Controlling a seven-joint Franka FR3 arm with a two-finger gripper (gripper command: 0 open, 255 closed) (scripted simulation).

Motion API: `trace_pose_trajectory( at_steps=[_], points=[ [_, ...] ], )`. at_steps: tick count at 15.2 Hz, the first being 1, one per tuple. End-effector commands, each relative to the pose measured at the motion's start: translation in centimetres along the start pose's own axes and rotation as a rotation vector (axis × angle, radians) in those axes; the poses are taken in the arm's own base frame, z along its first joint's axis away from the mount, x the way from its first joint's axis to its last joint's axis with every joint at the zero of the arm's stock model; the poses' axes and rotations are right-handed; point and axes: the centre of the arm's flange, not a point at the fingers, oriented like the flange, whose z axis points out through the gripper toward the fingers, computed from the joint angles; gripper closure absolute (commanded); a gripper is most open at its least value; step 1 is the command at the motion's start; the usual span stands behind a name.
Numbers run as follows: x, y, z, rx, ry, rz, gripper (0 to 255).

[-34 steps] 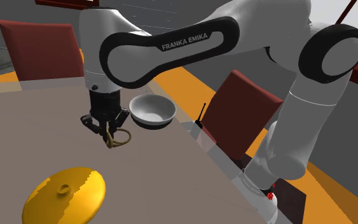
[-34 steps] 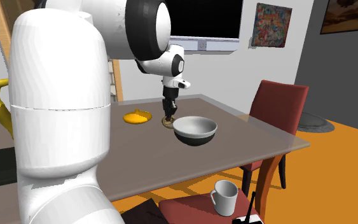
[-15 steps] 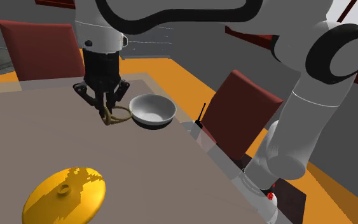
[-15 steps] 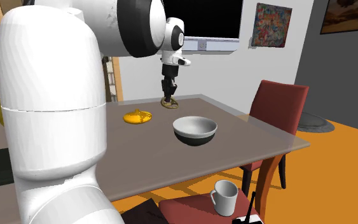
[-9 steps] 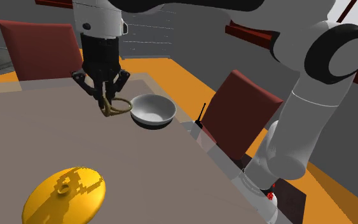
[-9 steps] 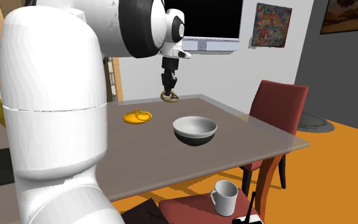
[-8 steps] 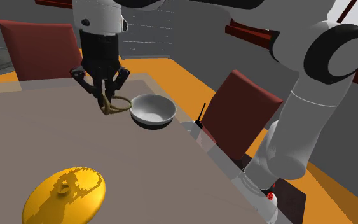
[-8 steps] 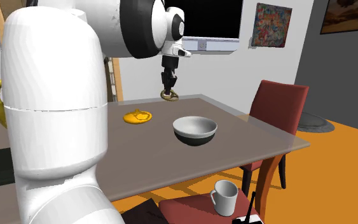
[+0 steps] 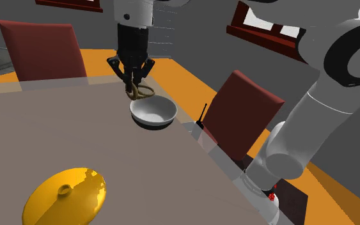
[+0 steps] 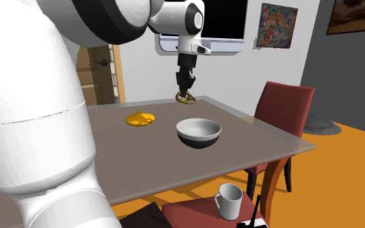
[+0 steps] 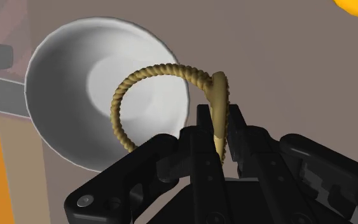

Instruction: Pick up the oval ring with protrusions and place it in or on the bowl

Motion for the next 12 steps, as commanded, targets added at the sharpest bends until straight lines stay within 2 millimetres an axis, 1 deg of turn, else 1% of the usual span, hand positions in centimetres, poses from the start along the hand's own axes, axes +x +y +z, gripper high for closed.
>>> trace_pose_trajectory(
  at_steps=[1,4,5,12],
  points=[
    [0.5,2.8,-0.5,0.001,0.000,-0.002,255],
    [1.4,6.6,-1.3,0.001,0.000,-0.002,255],
    [1.6,7.3,-1.4,0.001,0.000,-0.002,255],
    [2.0,7.5,2.3,0.001,0.000,-0.002,255]
  ],
)
